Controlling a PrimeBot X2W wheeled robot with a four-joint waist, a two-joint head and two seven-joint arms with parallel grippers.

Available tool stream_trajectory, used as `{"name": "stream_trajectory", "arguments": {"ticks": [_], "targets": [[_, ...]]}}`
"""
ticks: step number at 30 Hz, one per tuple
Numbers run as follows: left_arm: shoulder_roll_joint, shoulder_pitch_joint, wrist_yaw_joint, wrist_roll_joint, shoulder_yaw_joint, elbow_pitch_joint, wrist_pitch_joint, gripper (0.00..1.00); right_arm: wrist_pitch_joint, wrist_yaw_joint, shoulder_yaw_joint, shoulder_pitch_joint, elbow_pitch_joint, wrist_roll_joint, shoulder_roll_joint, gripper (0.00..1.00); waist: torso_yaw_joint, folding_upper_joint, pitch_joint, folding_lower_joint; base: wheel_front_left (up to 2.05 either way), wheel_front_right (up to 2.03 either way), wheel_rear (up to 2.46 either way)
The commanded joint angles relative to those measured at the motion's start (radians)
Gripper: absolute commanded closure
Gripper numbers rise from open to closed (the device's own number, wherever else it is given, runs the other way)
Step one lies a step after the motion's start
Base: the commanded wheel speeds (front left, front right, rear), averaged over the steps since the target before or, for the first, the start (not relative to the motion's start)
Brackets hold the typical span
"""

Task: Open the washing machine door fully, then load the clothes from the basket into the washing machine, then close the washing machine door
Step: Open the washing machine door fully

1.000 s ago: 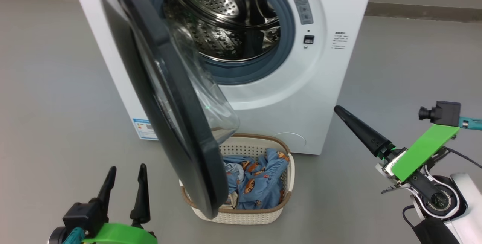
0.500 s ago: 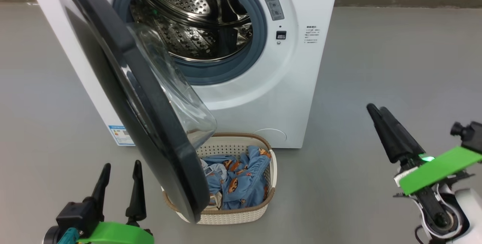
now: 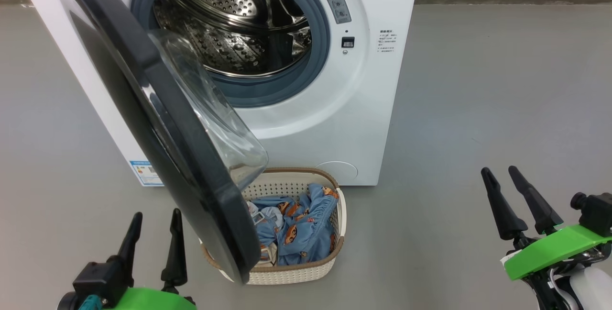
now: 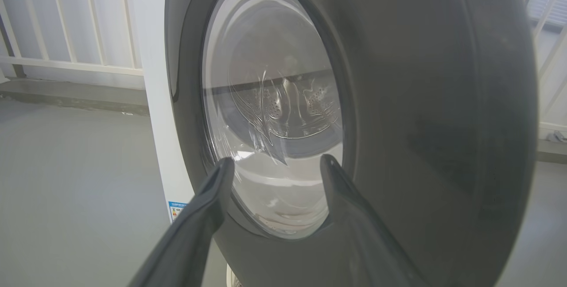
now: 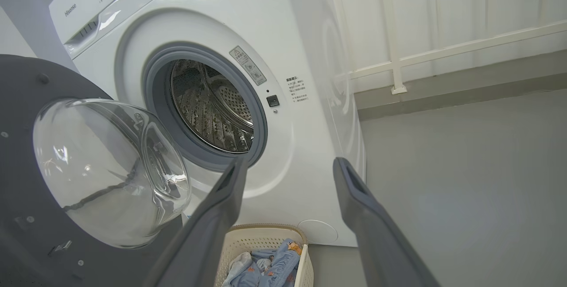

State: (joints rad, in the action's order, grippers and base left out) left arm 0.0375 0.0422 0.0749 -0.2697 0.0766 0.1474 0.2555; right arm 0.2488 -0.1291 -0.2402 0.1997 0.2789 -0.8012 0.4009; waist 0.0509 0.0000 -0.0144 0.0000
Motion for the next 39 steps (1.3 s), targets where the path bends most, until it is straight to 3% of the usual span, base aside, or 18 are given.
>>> {"name": "stream_trajectory", "arguments": {"ticks": [1,7,13,39], "targets": [[0.013,0.019,-0.007,-0.001,-0.031,-0.031,0.006,0.00,0.011,-0.002,-0.009,-0.003,-0.020,0.013,0.011,0.00,0.000,0.0000,0.000,0.0000,0.00,0.00,0.00],[0.013,0.022,-0.008,-0.002,-0.027,-0.036,0.006,0.00,0.013,-0.002,0.089,-0.051,-0.069,0.182,-0.051,0.00,0.001,0.0000,0.005,0.0000,0.00,0.00,0.00],[0.013,0.024,-0.008,0.003,-0.025,-0.036,0.006,0.00,0.013,-0.002,0.110,-0.095,-0.099,0.286,-0.087,0.00,-0.001,0.0000,0.007,0.0000,0.00,0.00,0.00],[0.013,0.030,0.002,0.009,-0.030,-0.023,0.006,0.00,0.013,-0.002,0.110,-0.112,-0.101,0.339,-0.099,0.00,0.000,0.0000,-0.002,0.0000,0.00,0.00,0.00]]}}
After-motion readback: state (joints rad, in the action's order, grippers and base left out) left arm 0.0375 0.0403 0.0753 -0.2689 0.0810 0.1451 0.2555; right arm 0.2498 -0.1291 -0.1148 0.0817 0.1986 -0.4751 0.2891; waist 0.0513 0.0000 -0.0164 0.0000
